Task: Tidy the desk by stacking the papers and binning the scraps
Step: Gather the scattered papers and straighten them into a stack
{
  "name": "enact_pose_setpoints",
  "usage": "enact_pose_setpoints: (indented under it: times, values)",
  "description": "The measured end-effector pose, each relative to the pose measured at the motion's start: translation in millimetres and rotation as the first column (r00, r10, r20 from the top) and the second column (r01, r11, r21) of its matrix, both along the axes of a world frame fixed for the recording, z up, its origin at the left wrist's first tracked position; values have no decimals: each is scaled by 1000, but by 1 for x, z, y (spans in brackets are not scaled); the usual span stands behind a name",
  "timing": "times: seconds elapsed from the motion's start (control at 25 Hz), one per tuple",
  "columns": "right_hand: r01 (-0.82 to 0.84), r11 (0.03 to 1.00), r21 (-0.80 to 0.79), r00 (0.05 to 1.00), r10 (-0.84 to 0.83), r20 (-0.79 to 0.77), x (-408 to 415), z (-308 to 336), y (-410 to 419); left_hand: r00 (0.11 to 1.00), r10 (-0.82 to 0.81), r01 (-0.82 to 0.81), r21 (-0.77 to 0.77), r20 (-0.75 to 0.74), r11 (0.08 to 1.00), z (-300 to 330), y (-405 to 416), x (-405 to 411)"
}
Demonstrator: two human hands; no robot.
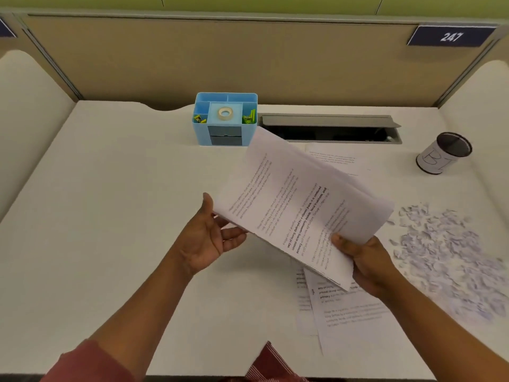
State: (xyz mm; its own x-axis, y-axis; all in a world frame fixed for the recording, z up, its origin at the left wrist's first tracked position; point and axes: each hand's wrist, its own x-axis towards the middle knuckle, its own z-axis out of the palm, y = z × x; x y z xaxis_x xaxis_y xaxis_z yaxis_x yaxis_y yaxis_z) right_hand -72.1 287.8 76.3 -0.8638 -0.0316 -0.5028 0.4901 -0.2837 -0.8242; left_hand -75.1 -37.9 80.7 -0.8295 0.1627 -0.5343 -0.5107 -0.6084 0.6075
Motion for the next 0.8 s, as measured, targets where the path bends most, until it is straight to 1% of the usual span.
enact_pose_setpoints:
  times: [0.12, 0.2, 0.28, 0.32, 0.4, 0.48, 0.56, 0.68, 0.76, 0.8]
  values:
    - [111, 993, -44, 994, -111, 0, 5, -12, 17, 993, 96, -95, 12, -70, 995, -2, 74, 5]
    - [175, 982, -73, 984, -175, -2, 8, -16, 26, 986, 152, -152, 9, -69, 988, 1, 114, 5]
    - [200, 975, -101, 980, -201, 2, 12, -18, 36, 982, 180, -181, -12, -49, 983, 5, 152, 4]
    - [195, 975, -107, 981, -196, 0, 13, -18, 38, 982, 184, -186, -39, -38, 982, 5, 167, 4]
    - [160, 979, -124, 986, -164, -22, 17, -17, 45, 974, 227, -228, -157, -25, 961, 4, 196, 1]
    - [109, 987, -118, 993, -114, -35, 17, -17, 58, 953, 301, -300, -293, -44, 908, 0, 216, -3]
    - [50, 991, -121, 998, -55, -38, 12, -13, 76, 939, 331, -340, -386, -93, 857, 0, 225, -8]
    - [39, 970, -241, 999, -40, -1, -7, -1, 117, 938, 300, -346, -500, -173, 794, -1, 225, -13]
    - [-9, 961, -278, 1000, 13, 12, -23, 9, 146, 951, 243, -307, -517, -190, 799, -1, 221, -14]
    - [-81, 964, -254, 996, 87, 12, -30, 12, 159, 963, 197, -265, -513, -184, 816, -2, 220, -15]
